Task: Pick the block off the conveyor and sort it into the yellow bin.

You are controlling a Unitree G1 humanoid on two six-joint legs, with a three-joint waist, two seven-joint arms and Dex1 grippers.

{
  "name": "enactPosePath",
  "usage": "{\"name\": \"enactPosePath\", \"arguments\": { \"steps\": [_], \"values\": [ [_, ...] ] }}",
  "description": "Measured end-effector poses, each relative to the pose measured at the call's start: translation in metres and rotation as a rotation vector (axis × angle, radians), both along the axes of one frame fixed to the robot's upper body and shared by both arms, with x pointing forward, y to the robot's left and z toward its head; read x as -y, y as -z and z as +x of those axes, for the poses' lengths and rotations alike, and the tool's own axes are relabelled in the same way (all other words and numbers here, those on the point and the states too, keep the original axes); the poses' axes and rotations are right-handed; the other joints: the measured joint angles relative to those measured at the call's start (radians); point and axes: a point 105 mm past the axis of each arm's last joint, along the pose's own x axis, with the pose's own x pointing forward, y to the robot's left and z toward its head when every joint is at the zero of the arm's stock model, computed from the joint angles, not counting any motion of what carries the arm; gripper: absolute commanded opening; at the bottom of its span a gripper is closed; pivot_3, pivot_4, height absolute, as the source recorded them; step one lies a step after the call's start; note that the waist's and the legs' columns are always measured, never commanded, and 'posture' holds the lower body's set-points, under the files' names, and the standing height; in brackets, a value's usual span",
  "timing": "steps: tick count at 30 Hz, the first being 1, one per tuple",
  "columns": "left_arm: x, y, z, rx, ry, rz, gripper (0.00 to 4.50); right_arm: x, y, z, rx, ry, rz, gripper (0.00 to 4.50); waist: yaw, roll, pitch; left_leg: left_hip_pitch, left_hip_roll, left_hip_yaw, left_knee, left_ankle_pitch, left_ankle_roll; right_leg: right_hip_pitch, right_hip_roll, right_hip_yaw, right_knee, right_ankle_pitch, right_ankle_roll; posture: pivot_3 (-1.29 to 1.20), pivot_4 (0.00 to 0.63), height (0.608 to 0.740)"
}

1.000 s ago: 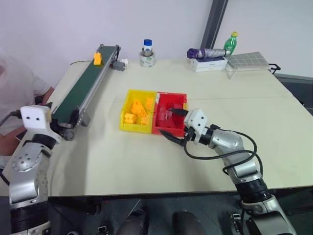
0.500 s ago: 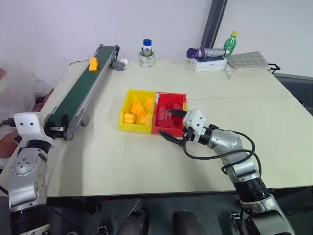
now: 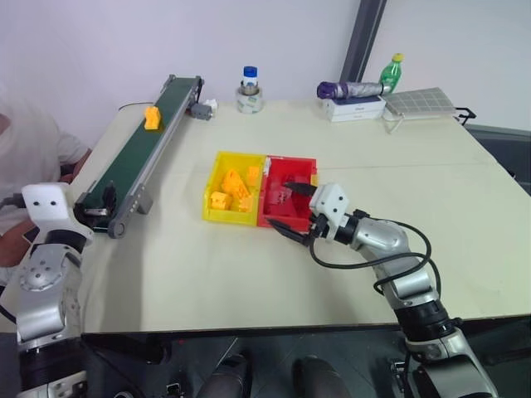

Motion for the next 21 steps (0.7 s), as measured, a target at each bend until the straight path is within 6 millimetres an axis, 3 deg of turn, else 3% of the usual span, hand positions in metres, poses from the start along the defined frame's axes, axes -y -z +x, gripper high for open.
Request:
{"name": "enactPosePath", "arguments": {
  "steps": [11, 21],
  "values": [
    [0.009, -0.001, 0.013, -0.027, 0.019, -0.007, 4.48, 0.001, 0.0, 0.002, -0.001, 0.016, 0.009, 4.5, 0.0, 0.0, 0.0, 0.0, 0.0, 0.0, 0.0, 0.0, 0.0, 0.0, 0.0, 0.0, 0.0, 0.0, 0.0, 0.0, 0.15, 0.74],
    [0.002, -0.013, 0.031, -0.084, -0.011, -0.012, 4.48, -0.001, 0.0, 0.002, -0.002, 0.014, 0.017, 4.5, 0.0, 0.0, 0.0, 0.0, 0.0, 0.0, 0.0, 0.0, 0.0, 0.0, 0.0, 0.0, 0.0, 0.001, 0.002, 0.0, 0.15, 0.74]
  ]
}}
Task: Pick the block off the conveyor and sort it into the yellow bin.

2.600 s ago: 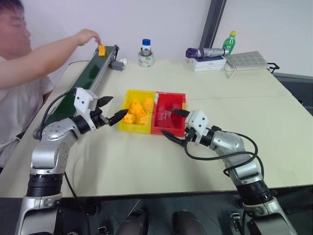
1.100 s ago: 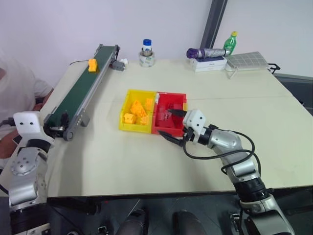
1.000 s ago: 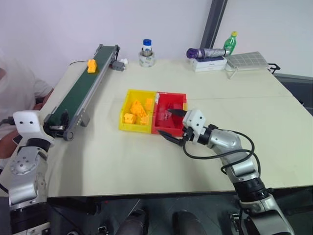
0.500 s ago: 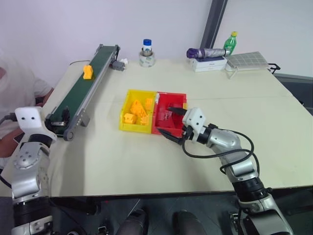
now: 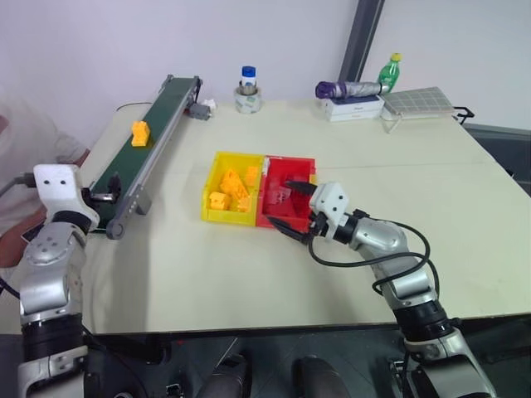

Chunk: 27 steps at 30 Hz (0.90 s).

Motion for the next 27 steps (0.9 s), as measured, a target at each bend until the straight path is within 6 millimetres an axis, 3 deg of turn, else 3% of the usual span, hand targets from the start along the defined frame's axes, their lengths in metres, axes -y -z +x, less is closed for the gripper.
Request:
{"name": "enactPosePath", "arguments": {
  "steps": [12, 15, 18, 27],
  "values": [
    [-0.015, -0.022, 0.038, -0.123, 0.005, -0.029, 4.48, 0.0, -0.001, 0.001, 0.003, 0.009, 0.004, 4.5, -0.002, 0.0, 0.0, 0.0, 0.0, 0.0, 0.0, 0.0, 0.0, 0.0, 0.001, -0.002, 0.0, 0.001, 0.002, 0.0, 0.15, 0.74],
    [-0.013, -0.005, 0.053, -0.218, 0.039, -0.073, 4.48, 0.0, -0.001, 0.001, 0.004, 0.011, 0.008, 4.5, -0.001, 0.0, 0.0, 0.0, 0.0, -0.001, 0.0, 0.001, -0.001, 0.0, 0.001, -0.002, 0.001, 0.002, 0.003, 0.0, 0.15, 0.74],
    [-0.009, 0.0, 0.062, -0.259, 0.066, -0.087, 4.48, 0.0, -0.002, 0.001, 0.005, 0.014, 0.01, 4.5, -0.001, 0.0, 0.0, 0.0, 0.0, -0.001, 0.001, 0.001, -0.001, 0.0, 0.001, -0.002, 0.0, 0.002, 0.003, 0.0, 0.15, 0.74],
    [-0.007, 0.01, 0.068, -0.305, 0.124, -0.086, 4.48, 0.001, 0.001, 0.0, 0.0, 0.024, 0.011, 4.5, -0.006, 0.0, 0.0, 0.0, 0.0, -0.001, 0.0, 0.001, -0.001, -0.001, 0.001, -0.002, 0.001, 0.002, 0.003, 0.0, 0.15, 0.74]
  ]
}}
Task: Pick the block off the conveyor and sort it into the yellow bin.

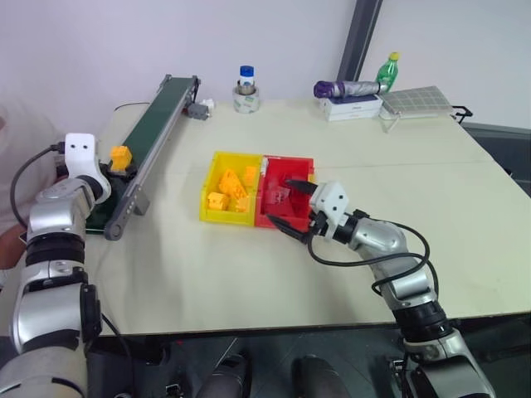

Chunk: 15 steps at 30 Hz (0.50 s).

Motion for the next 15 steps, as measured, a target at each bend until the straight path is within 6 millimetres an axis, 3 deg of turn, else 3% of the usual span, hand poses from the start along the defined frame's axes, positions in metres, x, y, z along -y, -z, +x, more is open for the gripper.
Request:
{"name": "enactPosePath", "arguments": {
  "steps": [7, 10, 14, 15],
  "values": [
    [-0.003, 0.0014, 0.0008, 0.003, -0.02, -0.004, 4.48, 0.0009, 0.0015, 0.0002, -0.006, 0.006, 0.0, 4.5, 0.002, 0.0, 0.0, 0.0, 0.0, 0.0, 0.0, 0.0, 0.0, 0.0, 0.0, 0.0, 0.0, 0.0, 0.0, 0.0, 0.15, 0.74],
    [-0.0036, 0.0012, 0.0006, 0.006, -0.023, -0.009, 3.58, 0.001, 0.0016, 0.0002, -0.007, 0.006, -0.001, 4.5, 0.001, 0.0, 0.0, 0.0, 0.0, 0.0, 0.0, 0.0, 0.0, 0.0, 0.0, 0.0, 0.0, 0.0, 0.0, 0.0, 0.15, 0.74],
    [-0.0049, 0.0052, -0.0005, -0.009, -0.034, -0.025, 1.53, 0.0013, 0.0016, 0.0003, -0.007, 0.007, -0.002, 4.5, 0.0, 0.0, 0.0, 0.0, 0.0, 0.0, 0.0, 0.0, 0.0, 0.0, 0.0, 0.0, 0.0, 0.0, 0.0, 0.0, 0.15, 0.74],
    [-0.0053, 0.0054, -0.0008, -0.008, -0.037, -0.026, 1.27, 0.0013, 0.0016, 0.0003, -0.007, 0.007, -0.002, 4.5, 0.001, 0.0, 0.0, 0.0, 0.0, 0.0, 0.0, 0.0, 0.0, 0.0, 0.0, 0.0, 0.0, 0.0, 0.0, 0.0, 0.15, 0.74]
  ]
}}
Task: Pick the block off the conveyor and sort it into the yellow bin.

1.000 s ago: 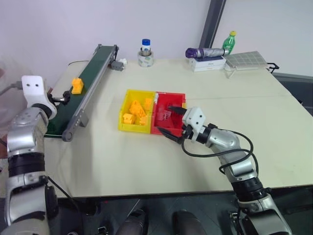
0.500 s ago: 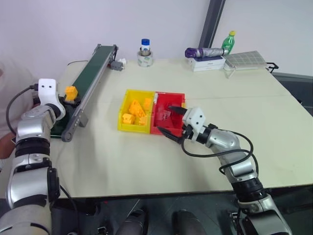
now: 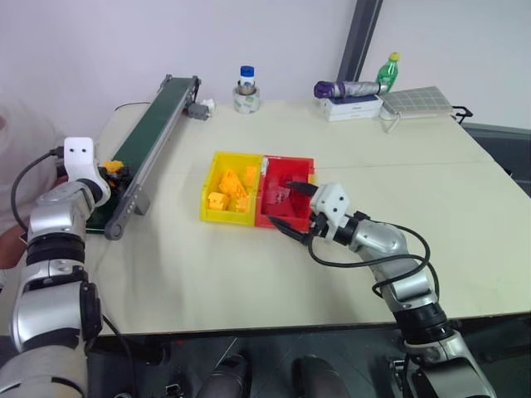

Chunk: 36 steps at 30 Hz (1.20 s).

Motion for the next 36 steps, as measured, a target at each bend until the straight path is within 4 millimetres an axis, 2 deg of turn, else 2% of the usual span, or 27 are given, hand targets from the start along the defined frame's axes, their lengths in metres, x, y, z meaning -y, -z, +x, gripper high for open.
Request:
{"name": "enactPosePath", "arguments": {
  "steps": [4, 8, 11, 13, 18, 20, 23, 25, 29, 30, 36],
  "values": [
    [0.002, -0.003, -0.001, 0.039, -0.005, -0.032, 1.32, 0.0, 0.0, 0.0, 0.0, 0.0, -0.002, 4.5, 0.0, 0.0, 0.0, 0.0, 0.0, 0.0, 0.0, 0.0, 0.0, 0.0, 0.0, 0.0, 0.0, 0.0, 0.0, 0.0, 0.15, 0.74],
    [0.024, -0.031, -0.001, 0.156, 0.092, -0.11, 1.32, 0.0, 0.0, 0.0, 0.0, -0.002, -0.003, 4.5, 0.003, 0.0, 0.0, 0.0, 0.0, 0.0, 0.001, 0.0, 0.0, 0.001, 0.0, 0.0, 0.0, 0.0, 0.0, 0.0, 0.15, 0.74],
    [0.064, -0.047, -0.007, 0.216, 0.282, -0.107, 1.32, 0.0, 0.0, 0.0, 0.0, -0.004, -0.004, 4.5, 0.003, 0.0, 0.0, 0.0, 0.0, 0.0, 0.001, 0.0, 0.0, 0.001, -0.001, 0.001, 0.0, 0.0, 0.0, 0.0, 0.15, 0.74],
    [0.103, -0.046, -0.012, 0.227, 0.436, -0.091, 1.32, 0.0, 0.0, 0.0, 0.0, -0.006, -0.005, 4.5, 0.003, 0.0, 0.0, 0.0, 0.0, 0.0, 0.001, 0.0, 0.0, 0.001, -0.001, 0.001, 0.0, 0.0, 0.0, 0.0, 0.15, 0.74],
    [0.18, -0.036, -0.014, 0.229, 0.633, -0.143, 1.32, 0.0, 0.0, 0.0, 0.003, -0.007, -0.006, 4.5, 0.003, 0.0, 0.0, 0.0, 0.0, 0.0, 0.002, 0.0, 0.0, 0.001, 0.0, 0.001, 0.0, 0.0, -0.001, 0.0, 0.15, 0.74],
    [0.211, -0.024, -0.013, 0.205, 0.676, -0.165, 1.32, 0.0, -0.001, 0.0, 0.004, -0.004, -0.006, 4.5, 0.004, 0.0, 0.0, 0.0, 0.0, 0.0, 0.002, 0.002, 0.001, 0.001, 0.0, 0.001, 0.0, 0.0, -0.001, 0.0, 0.15, 0.74],
    [0.236, -0.007, -0.006, 0.157, 0.664, -0.163, 1.32, 0.001, -0.001, 0.001, 0.008, 0.006, -0.009, 4.5, 0.0, 0.0, 0.0, 0.0, 0.0, 0.001, 0.002, 0.002, 0.001, 0.001, 0.0, 0.001, 0.0, 0.0, -0.001, 0.0, 0.15, 0.74],
    [0.239, -0.004, 0.0, 0.15, 0.641, -0.117, 2.36, 0.003, 0.0, 0.001, 0.006, 0.019, -0.007, 4.5, -0.003, 0.0, 0.0, 0.0, 0.001, 0.001, 0.001, 0.002, 0.001, 0.001, 0.0, 0.001, 0.001, 0.0, -0.001, 0.0, 0.15, 0.74],
    [0.24, -0.009, 0.006, 0.171, 0.624, -0.1, 4.27, 0.004, 0.0, -0.002, 0.009, 0.029, -0.004, 4.5, 0.004, 0.0, 0.0, 0.0, 0.001, 0.001, 0.001, 0.002, 0.001, 0.001, 0.001, 0.001, 0.001, 0.0, -0.001, 0.0, 0.15, 0.74],
    [0.24, -0.01, 0.007, 0.177, 0.624, -0.099, 4.47, 0.004, 0.001, -0.002, 0.007, 0.032, -0.003, 4.5, 0.004, 0.0, 0.0, 0.0, 0.001, 0.001, 0.002, 0.002, 0.002, 0.001, 0.0, 0.0, 0.0, 0.0, -0.001, 0.0, 0.15, 0.74],
    [0.237, -0.02, 0.004, 0.222, 0.654, -0.067, 4.47, 0.005, 0.0, -0.002, 0.007, 0.039, -0.001, 4.5, 0.001, 0.0, 0.0, 0.0, 0.001, 0.001, 0.002, 0.002, 0.002, 0.001, 0.001, 0.0, 0.0, 0.0, -0.001, 0.0, 0.15, 0.74]
  ]
}}
